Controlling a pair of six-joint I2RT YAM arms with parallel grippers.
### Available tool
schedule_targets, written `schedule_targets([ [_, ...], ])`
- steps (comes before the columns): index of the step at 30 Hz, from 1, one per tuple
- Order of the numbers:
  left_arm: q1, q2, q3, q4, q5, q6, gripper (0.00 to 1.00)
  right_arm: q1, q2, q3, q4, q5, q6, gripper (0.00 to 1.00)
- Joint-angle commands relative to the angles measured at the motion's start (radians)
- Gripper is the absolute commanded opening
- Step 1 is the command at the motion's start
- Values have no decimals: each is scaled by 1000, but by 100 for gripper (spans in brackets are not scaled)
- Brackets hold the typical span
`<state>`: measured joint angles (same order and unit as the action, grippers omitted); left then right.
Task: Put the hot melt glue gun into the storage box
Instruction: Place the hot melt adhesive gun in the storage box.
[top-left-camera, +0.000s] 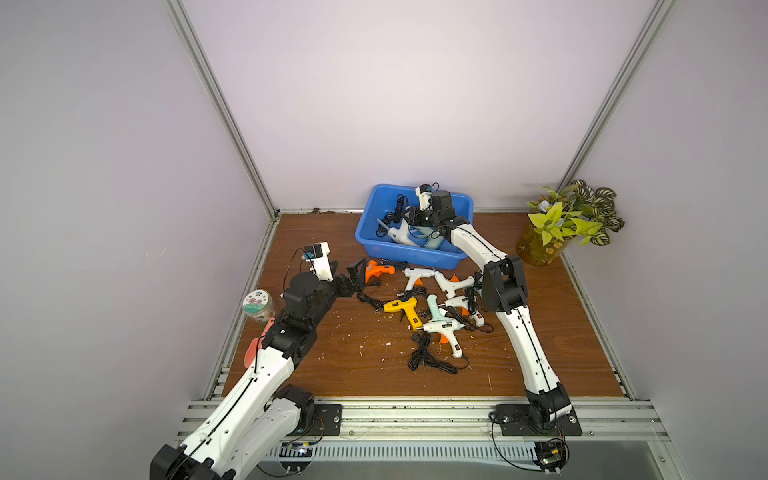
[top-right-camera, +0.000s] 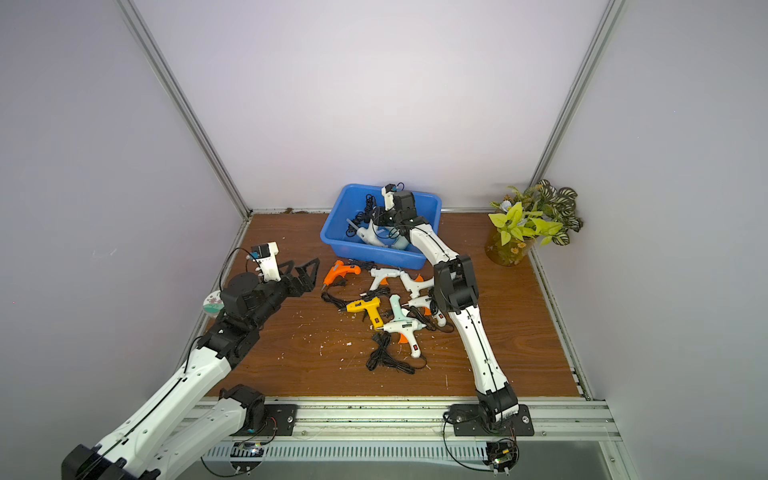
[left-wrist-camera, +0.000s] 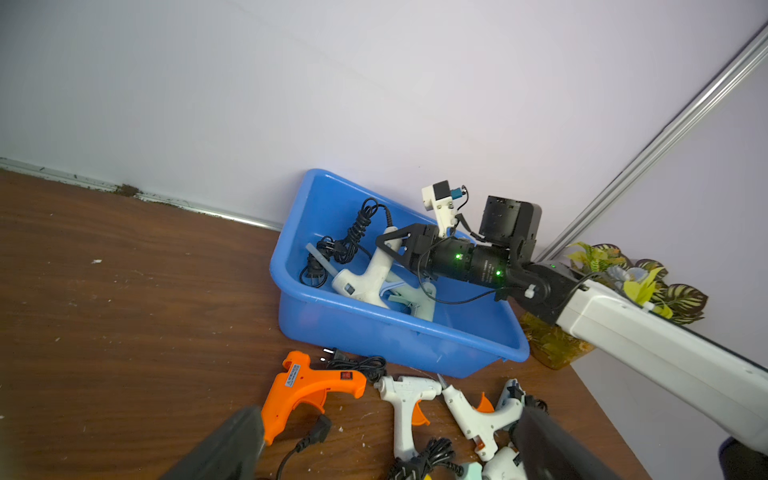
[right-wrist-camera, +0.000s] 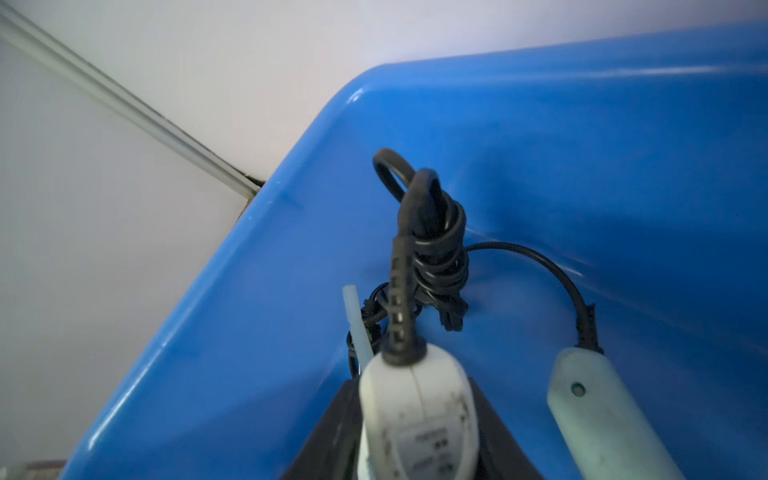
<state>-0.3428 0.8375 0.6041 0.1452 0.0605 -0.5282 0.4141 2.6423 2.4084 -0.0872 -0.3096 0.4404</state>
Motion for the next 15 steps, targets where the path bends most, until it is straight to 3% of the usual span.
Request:
schedule_targets([
  [1, 0, 6, 28, -46, -35, -10, 100, -5, -41, 54, -13, 75, -11, 53],
  [7, 1, 13, 18, -100, -89, -8, 100, -6, -70, 54, -66, 148, -41, 69],
  [15, 6, 62, -12, -173, -165, 18, 100, -5, -204, -54, -109, 247, -68, 78],
])
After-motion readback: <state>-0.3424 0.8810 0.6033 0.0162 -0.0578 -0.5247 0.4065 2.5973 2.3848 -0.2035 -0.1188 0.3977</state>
